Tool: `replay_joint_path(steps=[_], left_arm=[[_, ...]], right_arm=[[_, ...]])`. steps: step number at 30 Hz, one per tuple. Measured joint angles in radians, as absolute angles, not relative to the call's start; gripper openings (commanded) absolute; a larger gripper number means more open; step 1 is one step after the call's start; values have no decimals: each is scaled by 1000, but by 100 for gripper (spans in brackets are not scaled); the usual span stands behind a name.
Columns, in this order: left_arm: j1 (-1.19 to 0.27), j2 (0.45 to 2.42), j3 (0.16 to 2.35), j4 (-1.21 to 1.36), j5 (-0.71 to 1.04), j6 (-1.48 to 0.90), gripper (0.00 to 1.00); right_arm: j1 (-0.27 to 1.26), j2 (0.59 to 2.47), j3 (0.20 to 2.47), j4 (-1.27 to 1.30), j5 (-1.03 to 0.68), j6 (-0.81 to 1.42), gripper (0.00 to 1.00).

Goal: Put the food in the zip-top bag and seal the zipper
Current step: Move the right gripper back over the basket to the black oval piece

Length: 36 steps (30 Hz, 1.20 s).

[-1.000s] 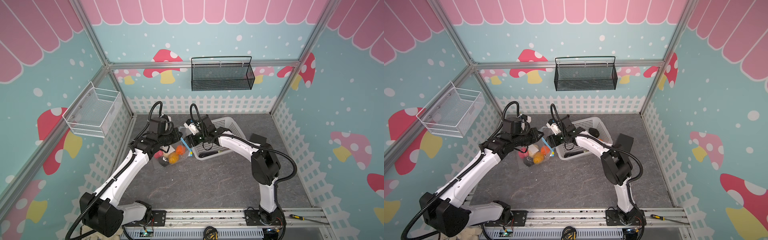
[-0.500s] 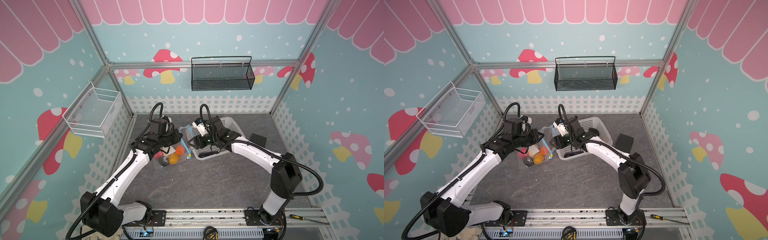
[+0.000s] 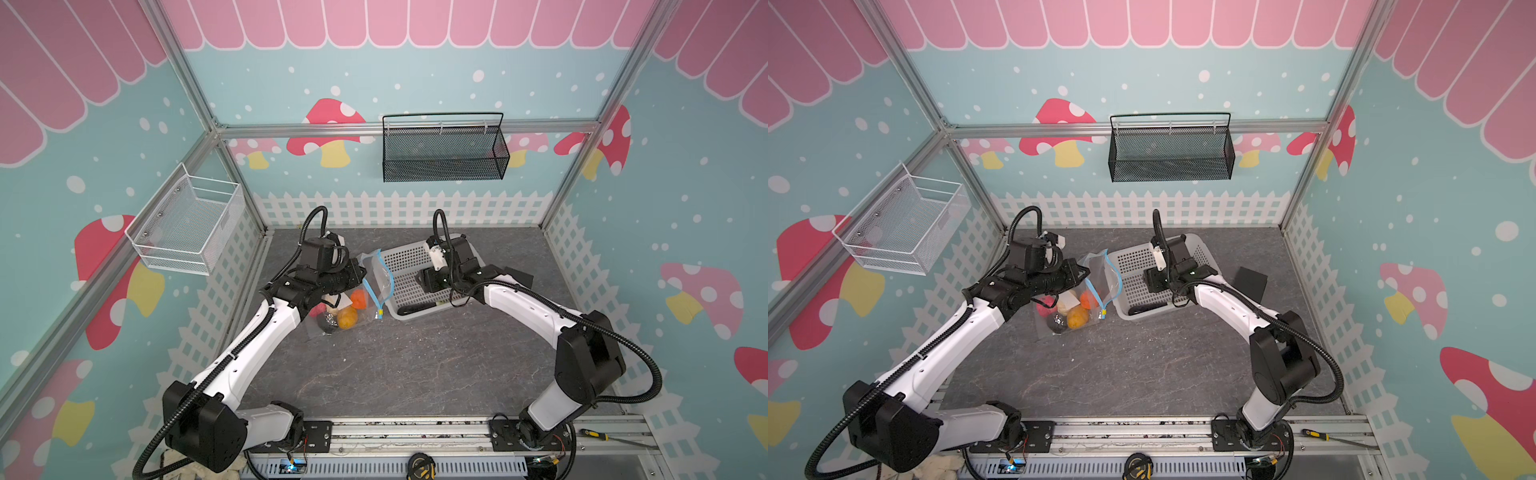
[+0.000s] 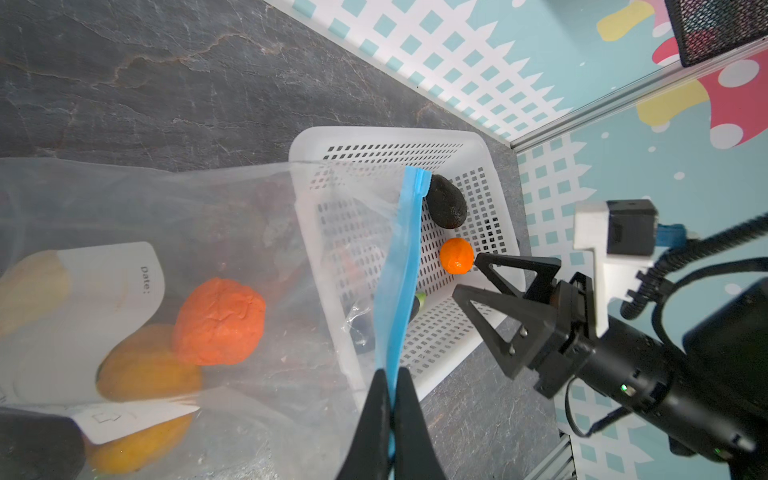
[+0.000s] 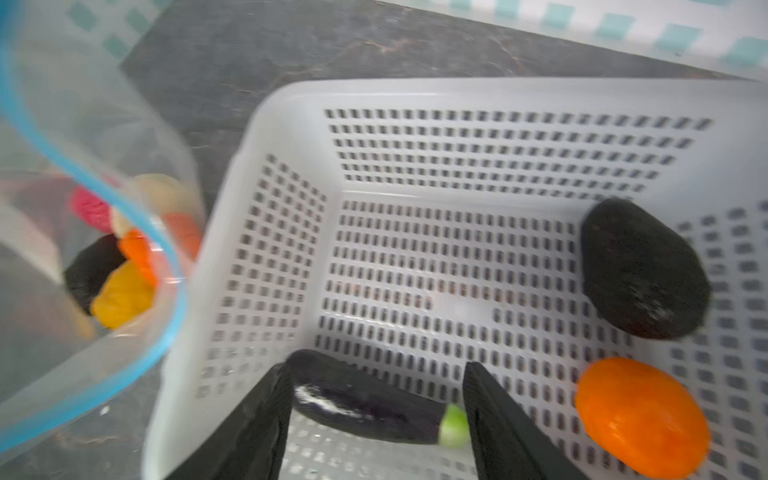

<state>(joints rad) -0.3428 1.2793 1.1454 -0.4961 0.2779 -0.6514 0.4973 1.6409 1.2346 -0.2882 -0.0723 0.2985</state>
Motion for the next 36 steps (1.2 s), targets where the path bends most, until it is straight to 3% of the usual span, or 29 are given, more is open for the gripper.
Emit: replay_joint_path(steps=[14, 26, 36], left_arm=[[-343, 1277, 1129, -489, 285, -651, 0], [-343, 1276, 1111, -477, 285, -659, 0], [-343, 1272, 1104, -474, 285, -666, 0]], right_arm=[[359, 1838, 1322, -248, 87, 212, 78], [289, 2068, 1511, -247, 84, 155, 83], [288, 2128, 1569, -273, 15, 149, 75]])
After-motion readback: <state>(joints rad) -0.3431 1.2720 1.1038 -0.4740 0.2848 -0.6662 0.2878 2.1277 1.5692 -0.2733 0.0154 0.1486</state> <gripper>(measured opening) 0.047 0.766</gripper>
